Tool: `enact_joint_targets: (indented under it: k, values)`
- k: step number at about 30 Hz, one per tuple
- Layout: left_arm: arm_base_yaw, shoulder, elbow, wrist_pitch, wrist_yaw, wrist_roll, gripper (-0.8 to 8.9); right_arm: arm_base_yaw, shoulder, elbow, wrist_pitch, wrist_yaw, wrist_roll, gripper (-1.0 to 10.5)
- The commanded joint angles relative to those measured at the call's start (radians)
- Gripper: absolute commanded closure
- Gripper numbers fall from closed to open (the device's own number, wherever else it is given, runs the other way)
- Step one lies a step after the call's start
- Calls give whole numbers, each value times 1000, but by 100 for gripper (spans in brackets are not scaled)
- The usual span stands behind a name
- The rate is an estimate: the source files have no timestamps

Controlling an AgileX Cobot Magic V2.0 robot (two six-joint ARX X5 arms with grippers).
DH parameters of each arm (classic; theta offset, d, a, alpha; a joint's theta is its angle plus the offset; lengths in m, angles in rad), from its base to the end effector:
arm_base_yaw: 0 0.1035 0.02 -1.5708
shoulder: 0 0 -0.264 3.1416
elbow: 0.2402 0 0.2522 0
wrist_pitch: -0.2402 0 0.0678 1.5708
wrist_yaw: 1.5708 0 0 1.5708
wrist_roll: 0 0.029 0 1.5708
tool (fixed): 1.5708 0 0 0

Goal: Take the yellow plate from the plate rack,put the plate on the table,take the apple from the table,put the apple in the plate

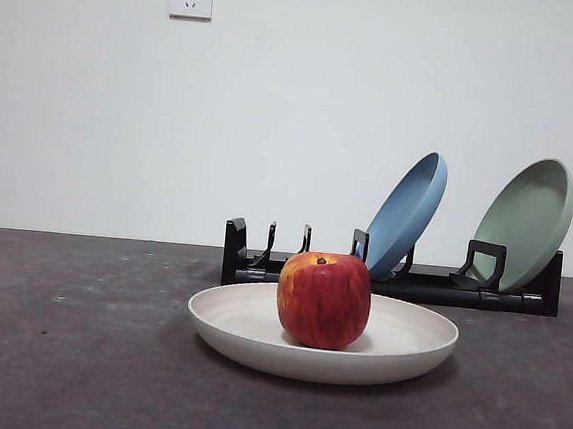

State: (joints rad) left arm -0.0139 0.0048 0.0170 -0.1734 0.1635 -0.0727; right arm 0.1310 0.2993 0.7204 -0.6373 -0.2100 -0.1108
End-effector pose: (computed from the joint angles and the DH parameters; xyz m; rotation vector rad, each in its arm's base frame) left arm 0.0953 -0.0060 0.1523 -0.0844 0.1673 -0.1711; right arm 0.0594 0.0139 0.3156 -0.1007 0.1980 0.3513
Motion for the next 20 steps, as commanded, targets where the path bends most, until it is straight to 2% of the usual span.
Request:
enact_joint_targets:
  k: [1,5,11,20]
  values:
    - [3,-3,-13,2,-4,-6,816,-39,-80,-169,193,-1,62,946]
    - [3,-3,-13,2,-4,-6,816,-59,-173,-361,356,0,146,946]
    - [3,-3,-13,2,-4,-6,816,-59,-272,-582,473,3,222,946]
    - [3,-3,-13,2,-4,-6,816,-59,-298,-699,486,5,248,946]
